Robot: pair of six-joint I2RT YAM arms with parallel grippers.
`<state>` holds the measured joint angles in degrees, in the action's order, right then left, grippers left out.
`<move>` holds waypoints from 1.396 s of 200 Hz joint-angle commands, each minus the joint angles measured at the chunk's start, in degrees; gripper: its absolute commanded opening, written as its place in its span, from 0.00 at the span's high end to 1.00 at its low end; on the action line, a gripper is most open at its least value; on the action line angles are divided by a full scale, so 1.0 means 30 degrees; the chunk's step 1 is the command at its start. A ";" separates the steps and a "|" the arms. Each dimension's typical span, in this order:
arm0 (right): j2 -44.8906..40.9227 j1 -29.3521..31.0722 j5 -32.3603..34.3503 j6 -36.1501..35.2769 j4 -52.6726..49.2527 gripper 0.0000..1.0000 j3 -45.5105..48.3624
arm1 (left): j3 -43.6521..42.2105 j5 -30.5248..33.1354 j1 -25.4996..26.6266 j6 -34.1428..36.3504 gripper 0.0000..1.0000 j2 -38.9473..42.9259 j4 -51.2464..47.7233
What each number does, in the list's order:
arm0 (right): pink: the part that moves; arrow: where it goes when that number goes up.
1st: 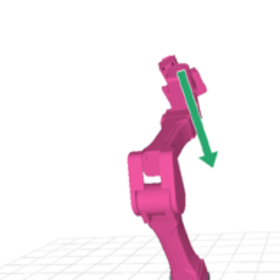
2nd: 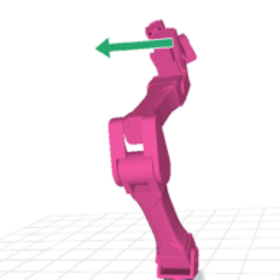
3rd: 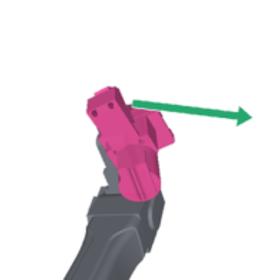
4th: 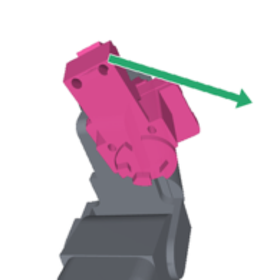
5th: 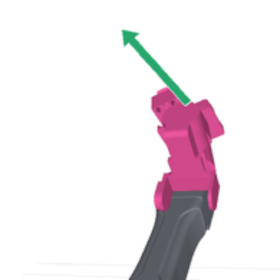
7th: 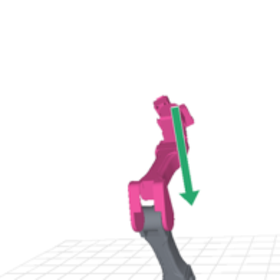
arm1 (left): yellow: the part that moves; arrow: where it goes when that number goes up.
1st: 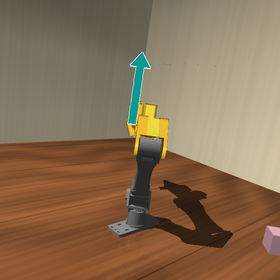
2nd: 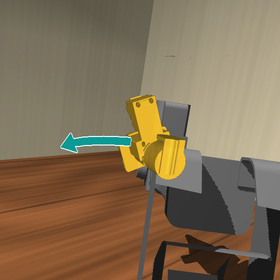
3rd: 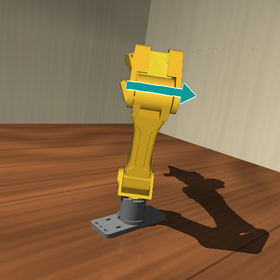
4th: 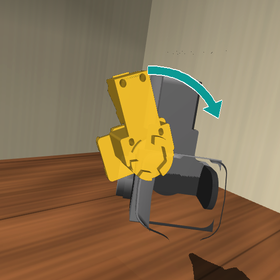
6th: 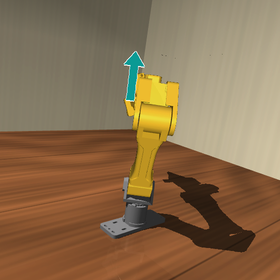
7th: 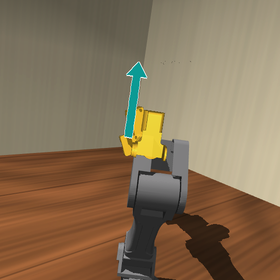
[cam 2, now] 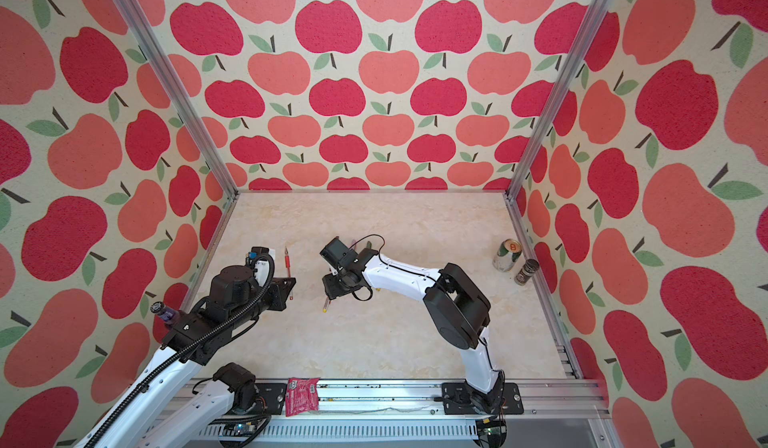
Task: Insert the pens into the pen caps
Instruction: 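Move the right gripper to the small red cap beside the white pen, then lower the right gripper over the red cap and close on it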
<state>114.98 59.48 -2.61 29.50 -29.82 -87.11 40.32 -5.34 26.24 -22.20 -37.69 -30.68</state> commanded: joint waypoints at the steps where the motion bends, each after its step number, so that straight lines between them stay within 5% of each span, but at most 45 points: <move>1: 0.1037 0.0012 0.0523 0.0302 -0.1533 0.47 -0.1036 | -0.0222 -0.0478 -0.0162 -0.0321 0.97 0.0260 0.0134; 115: 0.4161 0.0152 0.1674 -0.0252 -0.3358 0.65 -0.3717 | -0.0489 -0.1163 -0.0452 -0.0334 0.97 0.0318 0.0693; 279: 0.3805 0.0147 0.0777 -0.0864 -0.2129 0.90 -0.3182 | -0.0167 -0.1620 -0.0638 -0.0311 0.97 -0.0525 0.1259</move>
<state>126.76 59.61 0.34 27.11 -35.92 -97.97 39.31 -9.52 24.71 -23.03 -38.81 -28.42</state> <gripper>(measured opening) 0.124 0.118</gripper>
